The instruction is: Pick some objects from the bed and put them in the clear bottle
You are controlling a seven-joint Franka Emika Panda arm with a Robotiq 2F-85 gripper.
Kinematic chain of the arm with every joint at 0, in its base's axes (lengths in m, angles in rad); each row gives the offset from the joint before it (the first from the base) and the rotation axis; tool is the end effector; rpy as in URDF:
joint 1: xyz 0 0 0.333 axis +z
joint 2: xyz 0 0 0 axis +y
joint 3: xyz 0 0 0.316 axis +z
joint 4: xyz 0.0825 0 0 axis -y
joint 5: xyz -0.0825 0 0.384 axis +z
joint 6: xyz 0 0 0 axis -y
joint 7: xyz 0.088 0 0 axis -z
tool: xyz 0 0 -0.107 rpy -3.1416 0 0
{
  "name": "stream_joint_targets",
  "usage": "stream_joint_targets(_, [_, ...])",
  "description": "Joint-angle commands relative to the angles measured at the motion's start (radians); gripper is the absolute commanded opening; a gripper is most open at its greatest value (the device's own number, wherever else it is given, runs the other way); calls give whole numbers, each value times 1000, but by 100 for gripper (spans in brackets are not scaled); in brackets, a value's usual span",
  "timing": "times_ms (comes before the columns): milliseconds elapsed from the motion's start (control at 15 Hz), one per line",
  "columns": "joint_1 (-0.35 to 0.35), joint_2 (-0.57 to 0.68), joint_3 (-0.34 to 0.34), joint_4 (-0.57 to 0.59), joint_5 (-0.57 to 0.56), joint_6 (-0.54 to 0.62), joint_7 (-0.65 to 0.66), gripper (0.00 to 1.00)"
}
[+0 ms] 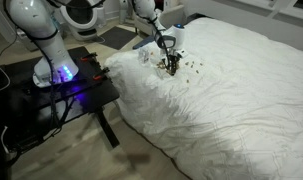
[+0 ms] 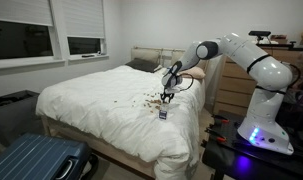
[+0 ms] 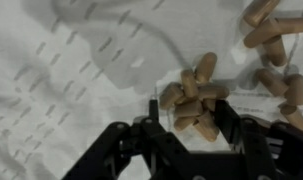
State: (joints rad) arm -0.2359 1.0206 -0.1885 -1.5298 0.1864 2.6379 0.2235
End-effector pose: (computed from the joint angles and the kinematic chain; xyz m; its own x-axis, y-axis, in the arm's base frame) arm 0.6394 -0.2737 0.0657 0.7541 -0.6455 0.1208 -0.6526 -0.7572 0.0277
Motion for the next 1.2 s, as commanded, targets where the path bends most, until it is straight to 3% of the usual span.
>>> stream_joint_targets(0, [-22,7,16,40,6,-45,1,29])
stream_joint_targets(267, [-51,-14,36,32,23,-73,-10,1])
stream_joint_targets(733, [-130,-228,66,-135,48,-293,-91,1])
stream_joint_targets(1133, [-125,-521,29,-312,10,-552,-219,1])
